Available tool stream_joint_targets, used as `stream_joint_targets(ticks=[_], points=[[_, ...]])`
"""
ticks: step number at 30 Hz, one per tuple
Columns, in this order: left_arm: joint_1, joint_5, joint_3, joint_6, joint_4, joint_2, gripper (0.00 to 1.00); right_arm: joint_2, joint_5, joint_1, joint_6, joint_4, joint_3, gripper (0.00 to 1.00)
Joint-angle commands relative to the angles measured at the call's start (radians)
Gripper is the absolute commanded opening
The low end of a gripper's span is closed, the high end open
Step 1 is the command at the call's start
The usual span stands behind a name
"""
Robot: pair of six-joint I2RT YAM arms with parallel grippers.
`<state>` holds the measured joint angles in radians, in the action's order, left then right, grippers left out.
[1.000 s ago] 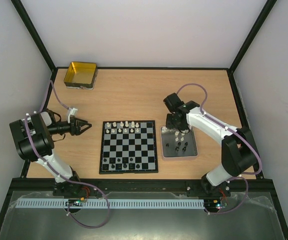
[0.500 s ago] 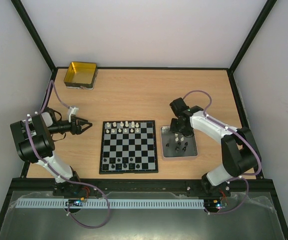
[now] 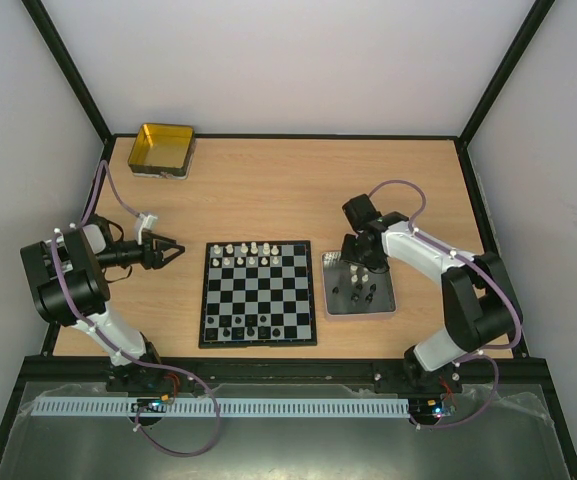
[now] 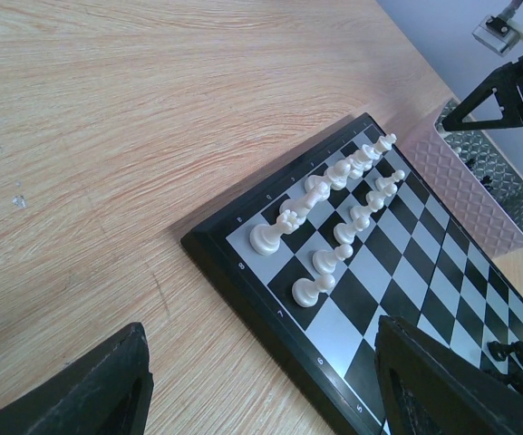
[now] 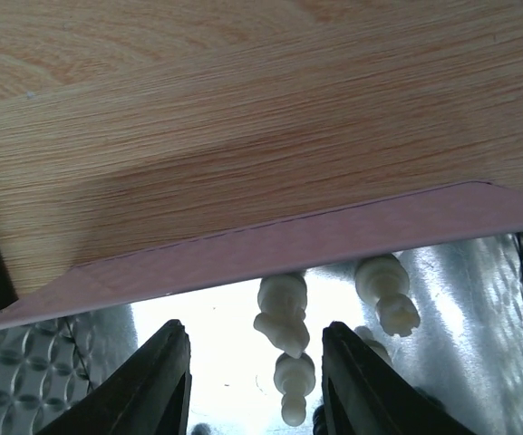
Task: Set up the chess pieces on the board
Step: Pick up the chess piece from the storage box.
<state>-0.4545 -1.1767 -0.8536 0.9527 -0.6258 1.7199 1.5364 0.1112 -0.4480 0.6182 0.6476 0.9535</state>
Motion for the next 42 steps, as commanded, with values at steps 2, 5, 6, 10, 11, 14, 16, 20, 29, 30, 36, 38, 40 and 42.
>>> stream_joint_targets(ticks=[2,5,6,10,11,14,16,20,29,30,36,38,40,42], points=[[0.002,-0.016,0.005,0.012,-0.003,-0.016,0.68,0.018,0.001,0.015,0.003,-0.017,-0.023,0.38],[0.001,-0.015,0.005,0.012,-0.004,-0.014,0.68,0.026,0.001,0.017,0.001,-0.020,-0.021,0.38],[0.002,-0.015,0.004,0.012,-0.005,-0.014,0.68,0.029,0.002,0.017,0.002,-0.020,-0.021,0.38],[0.002,-0.017,0.004,0.012,-0.005,-0.014,0.68,0.040,0.006,0.018,0.001,-0.025,-0.016,0.38],[0.001,-0.015,0.004,0.012,-0.004,-0.013,0.68,0.043,0.008,0.019,0.002,-0.025,-0.013,0.38],[0.002,-0.017,0.002,0.012,-0.006,-0.011,0.68,0.048,0.009,0.019,0.005,-0.029,-0.012,0.38],[0.002,-0.017,0.002,0.013,-0.006,-0.011,0.68,0.054,0.008,0.019,0.004,-0.029,-0.013,0.37],[0.002,-0.017,0.000,0.011,-0.008,-0.009,0.68,0.058,0.006,0.019,0.007,-0.031,-0.018,0.35],[0.002,-0.018,-0.001,0.017,-0.011,-0.008,0.68,0.065,0.004,0.019,0.008,-0.045,-0.033,0.31],[0.002,-0.018,-0.001,0.017,-0.012,-0.008,0.68,0.065,0.004,0.019,0.008,-0.047,-0.035,0.30],[0.002,-0.018,-0.002,0.020,-0.015,-0.006,0.68,0.069,0.010,0.019,0.010,-0.056,-0.048,0.30],[0.002,-0.018,-0.003,0.020,-0.015,-0.007,0.68,0.071,0.010,0.019,0.011,-0.058,-0.051,0.29],[0.002,-0.018,-0.002,0.020,-0.016,-0.006,0.68,0.073,0.009,0.019,0.012,-0.059,-0.048,0.22],[0.001,-0.019,-0.004,0.022,-0.017,-0.006,0.68,0.075,0.006,0.019,0.011,-0.058,-0.045,0.19]])
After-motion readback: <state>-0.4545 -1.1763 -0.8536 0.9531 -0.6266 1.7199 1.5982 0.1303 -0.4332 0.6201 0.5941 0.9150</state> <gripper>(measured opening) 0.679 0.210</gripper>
